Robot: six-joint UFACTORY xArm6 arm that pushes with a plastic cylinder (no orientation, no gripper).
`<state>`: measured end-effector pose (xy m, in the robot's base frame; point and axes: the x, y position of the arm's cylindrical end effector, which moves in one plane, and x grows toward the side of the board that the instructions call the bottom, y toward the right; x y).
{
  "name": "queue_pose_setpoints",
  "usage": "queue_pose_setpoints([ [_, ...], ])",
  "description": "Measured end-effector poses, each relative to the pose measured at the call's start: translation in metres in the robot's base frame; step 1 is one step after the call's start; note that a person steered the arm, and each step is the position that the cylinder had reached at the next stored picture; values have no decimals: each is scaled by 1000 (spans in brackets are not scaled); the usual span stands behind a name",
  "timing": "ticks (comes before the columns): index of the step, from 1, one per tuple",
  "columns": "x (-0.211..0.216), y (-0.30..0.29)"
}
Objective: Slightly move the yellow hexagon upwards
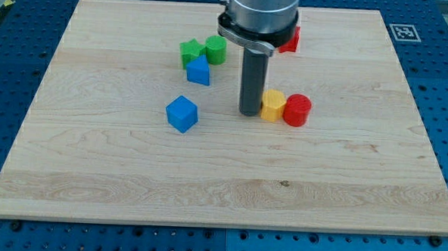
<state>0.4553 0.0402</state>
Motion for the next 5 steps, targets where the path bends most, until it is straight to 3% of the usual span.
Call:
queue_pose_setpoints([
  [3,35,28],
  [5,26,62],
])
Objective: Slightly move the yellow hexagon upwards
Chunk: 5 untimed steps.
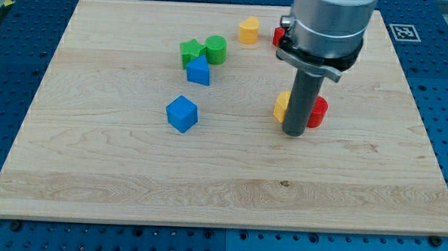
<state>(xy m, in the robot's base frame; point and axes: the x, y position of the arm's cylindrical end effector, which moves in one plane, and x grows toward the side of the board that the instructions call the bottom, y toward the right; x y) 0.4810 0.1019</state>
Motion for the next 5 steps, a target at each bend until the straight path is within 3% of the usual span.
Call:
queue_pose_setpoints([
  [3,-99,0],
  [4,-107,11],
  [5,-89,19],
])
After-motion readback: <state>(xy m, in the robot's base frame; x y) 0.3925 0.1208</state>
